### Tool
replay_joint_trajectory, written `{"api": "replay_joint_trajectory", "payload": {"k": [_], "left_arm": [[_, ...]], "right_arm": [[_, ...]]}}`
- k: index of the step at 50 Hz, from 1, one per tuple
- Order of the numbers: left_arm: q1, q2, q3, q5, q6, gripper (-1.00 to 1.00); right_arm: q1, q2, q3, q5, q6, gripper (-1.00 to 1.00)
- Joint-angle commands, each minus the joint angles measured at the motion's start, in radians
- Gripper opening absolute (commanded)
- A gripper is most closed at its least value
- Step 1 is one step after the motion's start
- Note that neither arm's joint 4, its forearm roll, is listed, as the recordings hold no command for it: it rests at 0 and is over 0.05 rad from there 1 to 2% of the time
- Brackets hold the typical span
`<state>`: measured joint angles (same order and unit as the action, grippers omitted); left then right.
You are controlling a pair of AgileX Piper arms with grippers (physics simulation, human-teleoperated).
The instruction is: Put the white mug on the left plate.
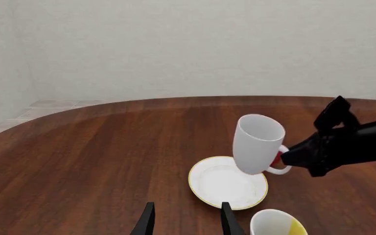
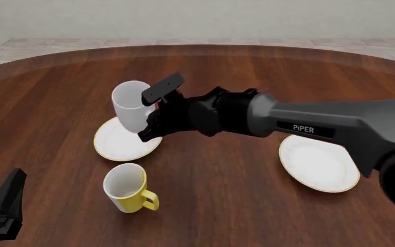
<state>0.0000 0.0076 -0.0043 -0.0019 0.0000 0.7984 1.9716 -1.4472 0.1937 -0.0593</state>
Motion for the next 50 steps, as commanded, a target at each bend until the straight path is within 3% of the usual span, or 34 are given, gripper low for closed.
{"api": "replay_joint_trajectory", "payload": {"k": [1, 50], "left_arm": [[0.0, 0.0, 0.0, 0.0, 0.0, 1.0], [0.0, 0.0, 0.0, 0.0, 0.0, 1.0]], "right_arm": [[0.006, 0.023, -0.022, 0.005, 0.006, -1.0], [0.028, 0.107, -0.098, 0.027, 0.011, -1.0]]}}
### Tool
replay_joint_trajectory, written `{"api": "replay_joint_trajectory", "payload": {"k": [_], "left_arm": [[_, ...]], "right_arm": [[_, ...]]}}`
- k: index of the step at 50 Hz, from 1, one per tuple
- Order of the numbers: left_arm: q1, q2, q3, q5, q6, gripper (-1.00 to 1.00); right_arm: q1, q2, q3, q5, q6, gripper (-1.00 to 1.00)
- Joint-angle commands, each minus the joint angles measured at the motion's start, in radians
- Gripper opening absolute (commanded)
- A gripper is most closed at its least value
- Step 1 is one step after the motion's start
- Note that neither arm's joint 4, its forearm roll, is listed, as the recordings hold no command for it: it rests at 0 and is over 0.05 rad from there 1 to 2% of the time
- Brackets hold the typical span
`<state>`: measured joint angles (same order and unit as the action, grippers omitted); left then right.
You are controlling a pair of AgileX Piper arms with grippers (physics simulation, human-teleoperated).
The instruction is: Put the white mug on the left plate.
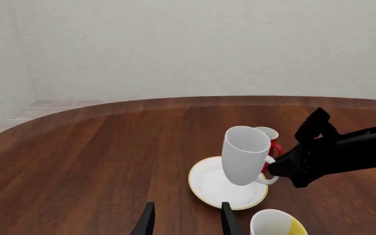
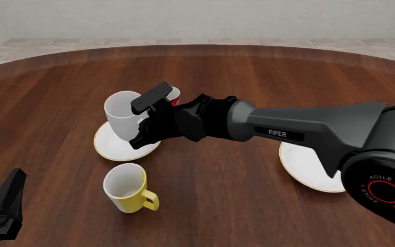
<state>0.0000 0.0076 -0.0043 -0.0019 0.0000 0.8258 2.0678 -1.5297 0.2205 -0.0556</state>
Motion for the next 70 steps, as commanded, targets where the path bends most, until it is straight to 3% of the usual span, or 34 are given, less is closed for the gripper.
{"api": "replay_joint_trajectory", "payload": {"k": [1, 70], "left_arm": [[0.0, 0.0, 0.0, 0.0, 0.0, 1.0], [0.0, 0.0, 0.0, 0.0, 0.0, 1.0]], "right_arm": [[0.0, 0.016, -0.018, 0.0, 0.008, -1.0], [-0.013, 0.11, -0.096, 0.013, 0.021, -1.0]]}}
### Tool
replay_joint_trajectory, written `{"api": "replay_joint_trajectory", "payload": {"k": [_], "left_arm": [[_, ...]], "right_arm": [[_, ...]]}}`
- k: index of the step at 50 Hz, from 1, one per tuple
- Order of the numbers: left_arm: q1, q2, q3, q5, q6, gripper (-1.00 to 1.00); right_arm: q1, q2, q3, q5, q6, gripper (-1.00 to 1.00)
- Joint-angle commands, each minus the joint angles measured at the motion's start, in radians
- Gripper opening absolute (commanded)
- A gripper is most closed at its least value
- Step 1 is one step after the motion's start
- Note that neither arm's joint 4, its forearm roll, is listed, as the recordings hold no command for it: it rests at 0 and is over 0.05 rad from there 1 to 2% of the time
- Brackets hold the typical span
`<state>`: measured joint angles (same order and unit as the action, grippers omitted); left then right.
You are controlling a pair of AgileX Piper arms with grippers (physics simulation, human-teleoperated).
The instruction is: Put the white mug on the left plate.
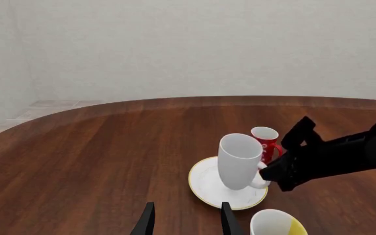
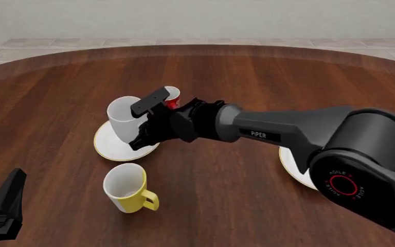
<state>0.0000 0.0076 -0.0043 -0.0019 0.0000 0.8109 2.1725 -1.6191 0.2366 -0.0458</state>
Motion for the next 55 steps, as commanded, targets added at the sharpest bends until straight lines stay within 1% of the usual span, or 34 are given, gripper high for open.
{"api": "replay_joint_trajectory", "payload": {"k": [1, 20, 53, 55], "left_arm": [[0.0, 0.0, 0.0, 0.0, 0.0, 1.0], [0.0, 0.0, 0.0, 0.0, 0.0, 1.0], [0.0, 0.0, 0.0, 0.0, 0.0, 1.0], [0.0, 0.0, 0.0, 0.0, 0.0, 1.0]], "right_arm": [[0.002, 0.006, -0.006, -0.003, 0.009, -1.0], [0.005, 0.017, -0.005, -0.011, 0.019, -1.0], [0.01, 0.024, -0.007, -0.012, 0.017, -1.0], [0.016, 0.023, -0.006, -0.01, 0.028, -1.0]]}}
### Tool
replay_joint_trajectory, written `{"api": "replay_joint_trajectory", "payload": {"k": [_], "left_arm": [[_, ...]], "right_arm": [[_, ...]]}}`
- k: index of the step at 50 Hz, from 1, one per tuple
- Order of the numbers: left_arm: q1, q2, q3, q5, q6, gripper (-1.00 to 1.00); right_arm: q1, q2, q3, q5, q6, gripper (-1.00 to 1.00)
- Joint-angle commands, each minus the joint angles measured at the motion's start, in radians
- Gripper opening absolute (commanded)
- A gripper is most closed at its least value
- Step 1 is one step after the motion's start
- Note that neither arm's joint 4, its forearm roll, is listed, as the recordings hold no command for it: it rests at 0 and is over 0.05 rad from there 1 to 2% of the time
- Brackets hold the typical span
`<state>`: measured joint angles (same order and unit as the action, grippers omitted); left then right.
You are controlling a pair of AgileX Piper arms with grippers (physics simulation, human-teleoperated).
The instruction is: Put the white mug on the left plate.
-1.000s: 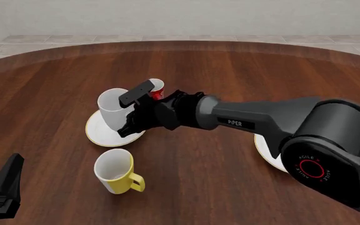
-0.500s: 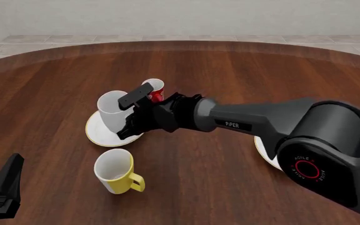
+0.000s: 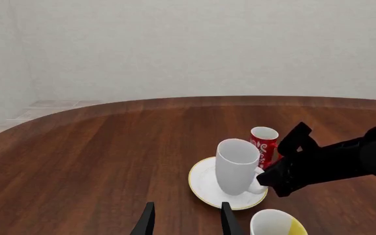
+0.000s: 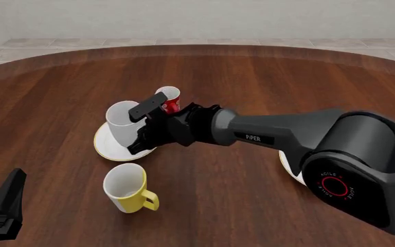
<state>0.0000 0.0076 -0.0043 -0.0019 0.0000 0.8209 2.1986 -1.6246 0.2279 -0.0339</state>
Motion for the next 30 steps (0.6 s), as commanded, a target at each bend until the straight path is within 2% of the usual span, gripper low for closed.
{"api": "replay_joint_trajectory", "payload": {"k": [1, 3, 4, 30], "left_arm": [[0.0, 0.0, 0.0, 0.0, 0.0, 1.0], [0.0, 0.0, 0.0, 0.0, 0.0, 1.0], [0.0, 0.0, 0.0, 0.0, 0.0, 1.0], [0.0, 0.0, 0.0, 0.0, 0.0, 1.0]], "right_arm": [[0.008, -0.004, 0.0, -0.001, 0.014, -1.0], [0.0, -0.001, -0.005, 0.002, 0.016, -1.0], [-0.006, 0.002, -0.009, 0.003, 0.01, 1.0], [-0.004, -0.028, -0.001, 0.007, 0.026, 1.0]]}}
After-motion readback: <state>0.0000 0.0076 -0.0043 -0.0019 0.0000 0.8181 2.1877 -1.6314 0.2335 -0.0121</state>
